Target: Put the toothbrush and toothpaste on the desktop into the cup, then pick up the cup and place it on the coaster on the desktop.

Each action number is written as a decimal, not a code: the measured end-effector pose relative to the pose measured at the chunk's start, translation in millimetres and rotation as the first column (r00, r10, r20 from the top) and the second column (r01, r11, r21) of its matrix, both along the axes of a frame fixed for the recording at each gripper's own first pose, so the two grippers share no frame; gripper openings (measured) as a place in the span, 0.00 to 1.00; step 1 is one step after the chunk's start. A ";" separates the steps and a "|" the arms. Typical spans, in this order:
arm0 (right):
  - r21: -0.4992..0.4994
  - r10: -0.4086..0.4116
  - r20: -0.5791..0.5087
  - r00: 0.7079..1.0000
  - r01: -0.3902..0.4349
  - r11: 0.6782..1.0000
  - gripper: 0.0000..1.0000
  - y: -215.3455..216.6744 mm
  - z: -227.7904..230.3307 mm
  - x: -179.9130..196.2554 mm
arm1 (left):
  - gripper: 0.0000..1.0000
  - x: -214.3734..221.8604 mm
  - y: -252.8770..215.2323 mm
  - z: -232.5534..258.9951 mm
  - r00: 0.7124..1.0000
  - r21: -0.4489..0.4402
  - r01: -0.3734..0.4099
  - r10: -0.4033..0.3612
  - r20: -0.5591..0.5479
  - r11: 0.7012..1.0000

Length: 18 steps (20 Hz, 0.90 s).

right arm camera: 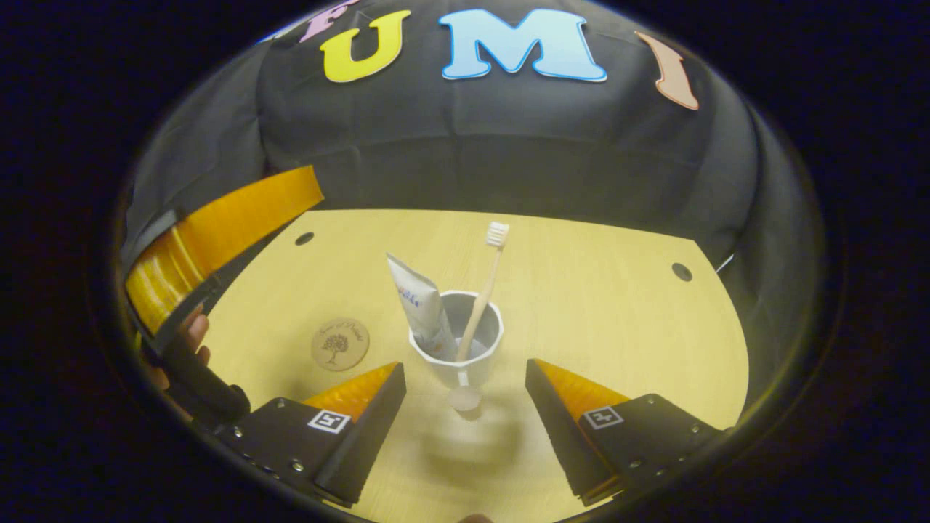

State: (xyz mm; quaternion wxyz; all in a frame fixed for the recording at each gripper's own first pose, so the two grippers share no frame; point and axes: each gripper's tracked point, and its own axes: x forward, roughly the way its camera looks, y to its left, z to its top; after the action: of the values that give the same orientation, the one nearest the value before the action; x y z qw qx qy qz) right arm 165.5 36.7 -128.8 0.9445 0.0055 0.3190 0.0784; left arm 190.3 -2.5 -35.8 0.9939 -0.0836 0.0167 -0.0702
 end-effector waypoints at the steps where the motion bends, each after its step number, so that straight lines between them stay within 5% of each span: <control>1: -0.003 0.005 -0.026 1.000 -0.005 1.000 1.00 2.1 -6.2 1.0 | 0.93 -3.4 3.3 0.5 1.000 0.000 -0.004 0.004 -0.003 1.000; 7: -0.072 0.015 -0.184 0.983 -0.029 0.997 1.00 6.4 -38.6 8.9 | 0.98 -21.4 23.3 -7.6 0.999 -0.018 -0.040 0.039 -0.036 0.999; 9: -0.092 0.023 -0.233 0.972 -0.046 0.995 1.00 8.6 -51.4 10.0 | 0.89 -24.4 28.0 -7.6 0.997 -0.024 -0.057 0.056 -0.045 0.998; 18: -0.131 0.043 -0.368 0.929 -0.098 0.987 0.94 9.1 -73.5 18.0 | 0.89 -56.9 44.1 -23.7 0.993 -0.046 -0.094 0.090 -0.081 0.994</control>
State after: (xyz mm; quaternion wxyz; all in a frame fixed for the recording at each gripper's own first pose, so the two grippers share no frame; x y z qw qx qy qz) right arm 183.5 45.8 -202.3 0.8634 -0.0612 0.4933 0.0863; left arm 133.4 41.6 -59.5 0.9923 -0.1116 0.0503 -0.0212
